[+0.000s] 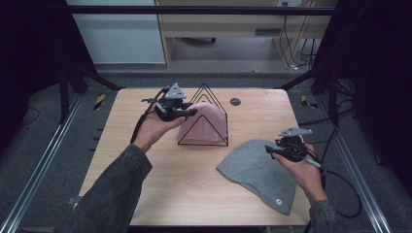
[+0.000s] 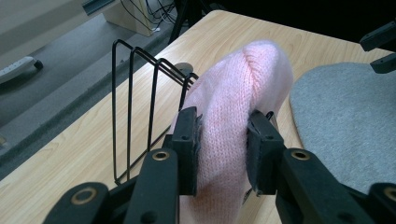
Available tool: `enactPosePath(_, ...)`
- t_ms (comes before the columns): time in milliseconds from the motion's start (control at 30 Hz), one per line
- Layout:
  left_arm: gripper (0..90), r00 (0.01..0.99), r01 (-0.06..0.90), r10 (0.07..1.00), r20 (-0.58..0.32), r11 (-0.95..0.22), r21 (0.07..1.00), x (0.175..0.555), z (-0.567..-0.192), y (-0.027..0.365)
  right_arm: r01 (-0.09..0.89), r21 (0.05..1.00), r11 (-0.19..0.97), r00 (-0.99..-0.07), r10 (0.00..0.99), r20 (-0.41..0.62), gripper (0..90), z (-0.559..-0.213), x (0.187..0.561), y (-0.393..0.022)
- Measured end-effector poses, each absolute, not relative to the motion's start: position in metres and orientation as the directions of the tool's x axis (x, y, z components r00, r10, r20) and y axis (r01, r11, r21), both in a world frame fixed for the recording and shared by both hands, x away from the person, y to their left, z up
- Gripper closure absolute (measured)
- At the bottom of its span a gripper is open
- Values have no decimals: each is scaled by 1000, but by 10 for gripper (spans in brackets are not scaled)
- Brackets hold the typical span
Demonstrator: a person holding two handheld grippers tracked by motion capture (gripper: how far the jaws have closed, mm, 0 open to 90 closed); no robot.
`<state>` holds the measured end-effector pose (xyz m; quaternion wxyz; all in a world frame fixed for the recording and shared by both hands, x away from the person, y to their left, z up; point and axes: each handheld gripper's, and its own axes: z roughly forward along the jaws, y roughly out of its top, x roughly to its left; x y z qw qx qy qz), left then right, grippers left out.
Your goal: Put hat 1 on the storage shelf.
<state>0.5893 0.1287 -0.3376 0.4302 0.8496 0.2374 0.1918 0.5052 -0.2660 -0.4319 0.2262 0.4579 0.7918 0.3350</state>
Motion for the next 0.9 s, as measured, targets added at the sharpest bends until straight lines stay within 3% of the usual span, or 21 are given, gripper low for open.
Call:
enactPosePath(533,620,810,218,572,129,-498,839,581,-329,133,599,731,327,-450,892,-30,473,-439,504,-279)
enactPosePath(733,434,798,208,574,184,-549,809,567,-330,141,640,709,295,-410,912,-10,435,-445,506,-292)
enactPosePath(900,258,790,254,591,165,-559,789,550,-351,155,686,676,269,-380,925,17,384,-457,511,-305)
